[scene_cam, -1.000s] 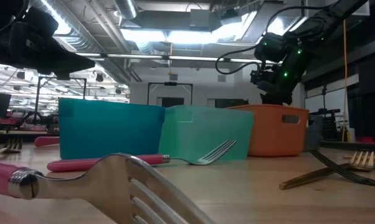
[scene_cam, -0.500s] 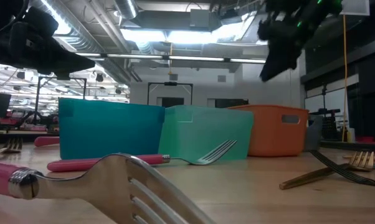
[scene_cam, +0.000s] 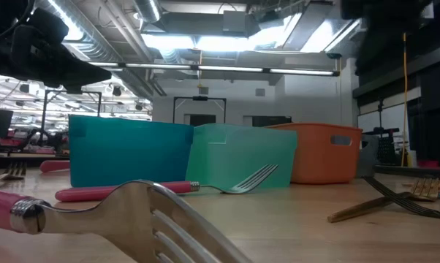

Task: Sort silverware by color (type)
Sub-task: Put the gold fork into the orange bin

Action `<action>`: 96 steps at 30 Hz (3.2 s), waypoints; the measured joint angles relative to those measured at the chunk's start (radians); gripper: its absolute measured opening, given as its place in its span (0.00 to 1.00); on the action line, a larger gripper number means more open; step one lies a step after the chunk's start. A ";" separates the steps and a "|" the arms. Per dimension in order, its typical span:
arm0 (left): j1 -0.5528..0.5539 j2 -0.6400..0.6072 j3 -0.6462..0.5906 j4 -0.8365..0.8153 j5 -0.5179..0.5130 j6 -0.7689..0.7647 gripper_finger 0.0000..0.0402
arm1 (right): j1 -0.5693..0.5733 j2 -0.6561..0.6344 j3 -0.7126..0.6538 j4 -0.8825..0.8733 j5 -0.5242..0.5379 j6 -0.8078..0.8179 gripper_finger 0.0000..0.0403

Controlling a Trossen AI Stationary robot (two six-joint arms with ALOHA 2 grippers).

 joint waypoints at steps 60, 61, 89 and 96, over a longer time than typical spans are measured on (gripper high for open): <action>0.000 0.000 0.000 0.000 0.000 -0.023 0.00 | 0.402 0.239 -0.393 0.098 -0.125 0.533 0.28; 0.000 0.000 0.000 0.000 0.000 -0.023 0.00 | 0.402 0.239 -0.393 0.101 -0.125 0.530 0.28; 0.000 0.000 0.000 0.000 0.000 -0.023 0.00 | 0.402 0.243 -0.378 0.094 -0.125 0.507 0.01; 0.000 0.000 0.000 0.000 0.000 -0.023 0.00 | 0.401 0.245 -0.308 0.060 -0.153 0.504 0.00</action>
